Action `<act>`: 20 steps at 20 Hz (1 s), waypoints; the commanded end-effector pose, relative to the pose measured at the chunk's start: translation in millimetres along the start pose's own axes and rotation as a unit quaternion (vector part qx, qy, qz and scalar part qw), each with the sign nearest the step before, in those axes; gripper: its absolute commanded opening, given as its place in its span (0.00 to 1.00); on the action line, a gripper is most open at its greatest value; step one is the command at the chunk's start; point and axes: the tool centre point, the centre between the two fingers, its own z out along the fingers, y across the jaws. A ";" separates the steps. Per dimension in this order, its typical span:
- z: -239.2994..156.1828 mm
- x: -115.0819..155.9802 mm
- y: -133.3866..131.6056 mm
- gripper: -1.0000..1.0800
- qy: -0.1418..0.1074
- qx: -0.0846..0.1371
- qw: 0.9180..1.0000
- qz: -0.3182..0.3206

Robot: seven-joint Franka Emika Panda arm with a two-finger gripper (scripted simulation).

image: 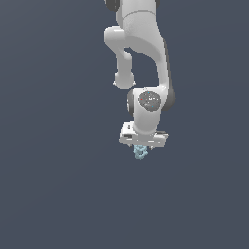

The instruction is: Pick up the object and move it to a goal position.

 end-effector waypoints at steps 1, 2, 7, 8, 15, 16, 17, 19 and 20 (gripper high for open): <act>5.2 0.9 -0.1 0.96 0.001 0.000 1.000 0.000; 5.6 1.3 -0.2 0.96 0.001 0.000 1.000 0.000; 5.6 1.5 -0.3 0.00 0.001 0.000 1.000 0.000; 5.6 1.5 -0.3 0.00 0.001 0.000 1.000 0.000; 5.1 1.6 -0.2 0.00 0.001 0.000 1.000 0.000; 4.2 1.9 0.0 0.00 0.001 0.000 1.000 0.000; 2.7 2.4 0.4 0.00 0.001 0.000 1.000 0.000; -2.3 4.0 1.7 0.00 0.001 0.000 1.000 0.000; -5.6 5.2 2.6 0.00 0.001 0.000 1.000 0.000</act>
